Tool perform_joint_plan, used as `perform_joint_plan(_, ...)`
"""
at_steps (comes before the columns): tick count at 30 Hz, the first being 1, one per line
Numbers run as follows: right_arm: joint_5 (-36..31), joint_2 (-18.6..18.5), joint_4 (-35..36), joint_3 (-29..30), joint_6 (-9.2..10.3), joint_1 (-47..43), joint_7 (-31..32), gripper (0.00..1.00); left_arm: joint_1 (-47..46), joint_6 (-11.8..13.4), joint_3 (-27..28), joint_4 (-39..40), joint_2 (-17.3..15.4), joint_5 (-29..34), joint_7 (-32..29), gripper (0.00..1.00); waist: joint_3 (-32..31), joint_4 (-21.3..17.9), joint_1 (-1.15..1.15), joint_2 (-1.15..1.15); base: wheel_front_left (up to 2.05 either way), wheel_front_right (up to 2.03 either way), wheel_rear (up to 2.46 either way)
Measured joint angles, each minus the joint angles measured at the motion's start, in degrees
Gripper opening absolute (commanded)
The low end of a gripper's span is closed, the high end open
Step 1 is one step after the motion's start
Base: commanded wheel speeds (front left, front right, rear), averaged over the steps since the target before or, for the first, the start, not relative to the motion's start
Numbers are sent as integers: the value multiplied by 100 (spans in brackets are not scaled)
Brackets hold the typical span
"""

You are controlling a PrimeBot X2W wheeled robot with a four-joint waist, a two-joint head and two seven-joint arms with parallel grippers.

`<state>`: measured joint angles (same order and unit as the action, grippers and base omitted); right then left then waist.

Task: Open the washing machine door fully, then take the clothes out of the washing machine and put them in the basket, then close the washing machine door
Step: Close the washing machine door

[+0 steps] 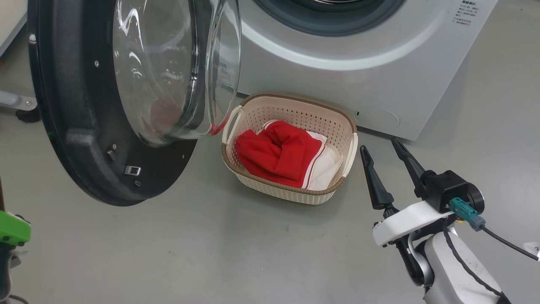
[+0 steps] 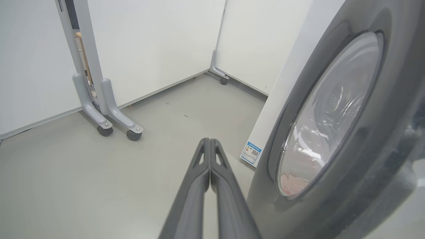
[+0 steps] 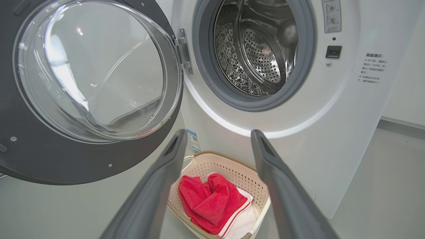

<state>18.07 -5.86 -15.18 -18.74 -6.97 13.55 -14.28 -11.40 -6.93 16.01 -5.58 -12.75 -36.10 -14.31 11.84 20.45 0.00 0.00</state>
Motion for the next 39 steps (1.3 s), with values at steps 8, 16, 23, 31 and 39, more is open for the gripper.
perform_joint_plan(8,0,13,10,20,0,-5,0,100,175,0,-332,-57,76,118,813,0,-41,-3,0,0,0,0,0)
perform_joint_plan(16,1,34,13,27,0,-94,0,100,378,0,-527,-231,67,343,1501,100,-92,-12,0,0,0,0,0)
perform_joint_plan(23,1,40,14,36,-1,-114,0,100,458,-1,-651,-421,58,392,1836,100,-126,-26,0,0,0,0,0)
perform_joint_plan(31,1,48,31,37,-1,-121,0,100,471,-1,-749,-617,-18,482,2174,100,-141,-38,0,0,0,0,0)
perform_joint_plan(39,1,54,34,36,-1,-135,0,100,471,-2,-869,-779,-93,552,2420,100,-170,-41,0,0,0,0,0)
